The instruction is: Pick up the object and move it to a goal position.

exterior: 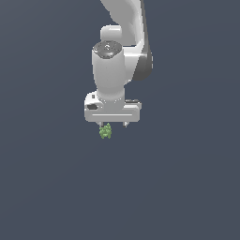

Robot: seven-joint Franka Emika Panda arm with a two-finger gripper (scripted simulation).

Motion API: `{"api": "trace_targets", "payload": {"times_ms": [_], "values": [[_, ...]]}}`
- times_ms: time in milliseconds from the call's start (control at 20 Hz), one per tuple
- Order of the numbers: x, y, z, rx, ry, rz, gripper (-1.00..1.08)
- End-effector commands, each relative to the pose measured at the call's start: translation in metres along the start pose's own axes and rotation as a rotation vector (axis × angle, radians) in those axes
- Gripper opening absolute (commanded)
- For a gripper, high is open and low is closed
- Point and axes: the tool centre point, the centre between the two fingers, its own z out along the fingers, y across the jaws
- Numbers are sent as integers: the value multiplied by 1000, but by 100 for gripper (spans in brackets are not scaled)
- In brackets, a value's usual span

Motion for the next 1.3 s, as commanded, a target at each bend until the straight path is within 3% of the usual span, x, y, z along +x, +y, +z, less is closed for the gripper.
{"api": "trace_targets", "payload": {"times_ms": [0,700,1250], "values": [[-7,6,11,-1,-7,-8,100],[-76,50,90,-4,-56,-84,100],[-85,55,103,-4,-62,-90,100]]}}
